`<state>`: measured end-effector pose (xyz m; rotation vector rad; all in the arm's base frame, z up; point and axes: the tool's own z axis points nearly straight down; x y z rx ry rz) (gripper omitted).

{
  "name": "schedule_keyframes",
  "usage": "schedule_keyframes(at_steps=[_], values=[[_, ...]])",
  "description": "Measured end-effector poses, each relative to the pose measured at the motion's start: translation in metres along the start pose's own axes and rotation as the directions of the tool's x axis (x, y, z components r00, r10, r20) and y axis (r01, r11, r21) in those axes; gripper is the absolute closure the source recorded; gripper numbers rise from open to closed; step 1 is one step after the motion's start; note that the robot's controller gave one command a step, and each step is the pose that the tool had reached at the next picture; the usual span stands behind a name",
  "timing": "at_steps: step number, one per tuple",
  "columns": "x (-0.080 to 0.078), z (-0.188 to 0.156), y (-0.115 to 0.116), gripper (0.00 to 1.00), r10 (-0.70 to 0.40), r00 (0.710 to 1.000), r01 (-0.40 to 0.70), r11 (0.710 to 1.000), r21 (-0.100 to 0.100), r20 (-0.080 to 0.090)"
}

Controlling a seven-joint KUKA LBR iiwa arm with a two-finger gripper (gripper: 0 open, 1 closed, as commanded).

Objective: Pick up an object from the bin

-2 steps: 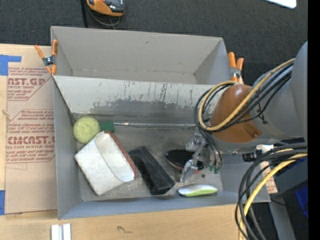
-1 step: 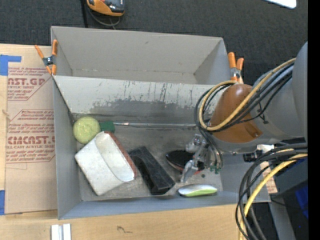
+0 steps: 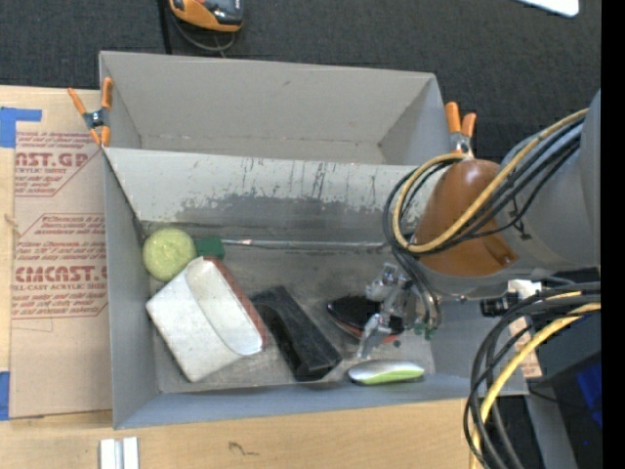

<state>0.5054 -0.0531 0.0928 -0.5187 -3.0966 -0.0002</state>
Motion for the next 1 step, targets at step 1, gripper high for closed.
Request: schedule_keyframes(at_steps=[1], values=[[0.0008,-0.0202,-0.0001,1.00,0.000,1.000,0.000,1.000,0.001,-0.006]])
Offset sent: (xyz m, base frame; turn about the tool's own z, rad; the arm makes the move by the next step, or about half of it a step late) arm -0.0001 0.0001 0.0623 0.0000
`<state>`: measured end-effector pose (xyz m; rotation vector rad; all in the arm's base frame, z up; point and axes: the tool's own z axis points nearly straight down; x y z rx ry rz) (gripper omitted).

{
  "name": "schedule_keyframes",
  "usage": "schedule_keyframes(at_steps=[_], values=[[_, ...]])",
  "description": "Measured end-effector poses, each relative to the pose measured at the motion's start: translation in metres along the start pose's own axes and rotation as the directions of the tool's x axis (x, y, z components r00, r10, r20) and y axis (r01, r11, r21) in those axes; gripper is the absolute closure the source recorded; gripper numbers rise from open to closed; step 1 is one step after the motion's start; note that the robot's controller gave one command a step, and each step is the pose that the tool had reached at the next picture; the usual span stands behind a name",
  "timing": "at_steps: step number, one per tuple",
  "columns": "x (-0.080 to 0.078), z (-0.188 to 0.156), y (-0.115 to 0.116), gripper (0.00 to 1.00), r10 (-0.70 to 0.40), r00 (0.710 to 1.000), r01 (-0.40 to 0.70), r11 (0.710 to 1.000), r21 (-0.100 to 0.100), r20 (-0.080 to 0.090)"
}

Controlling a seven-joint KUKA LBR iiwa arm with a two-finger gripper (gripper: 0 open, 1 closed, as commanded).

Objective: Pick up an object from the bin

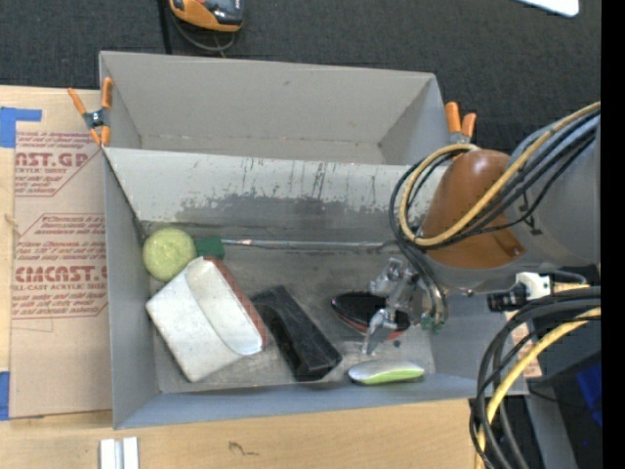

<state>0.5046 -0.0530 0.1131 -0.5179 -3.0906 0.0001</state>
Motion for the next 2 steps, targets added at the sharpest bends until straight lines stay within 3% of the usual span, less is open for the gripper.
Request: schedule_keyframes(at_steps=[2], values=[[-0.001,-0.033,0.001,1.00,0.000,1.000,0.000,1.000,-0.002,0.008]])
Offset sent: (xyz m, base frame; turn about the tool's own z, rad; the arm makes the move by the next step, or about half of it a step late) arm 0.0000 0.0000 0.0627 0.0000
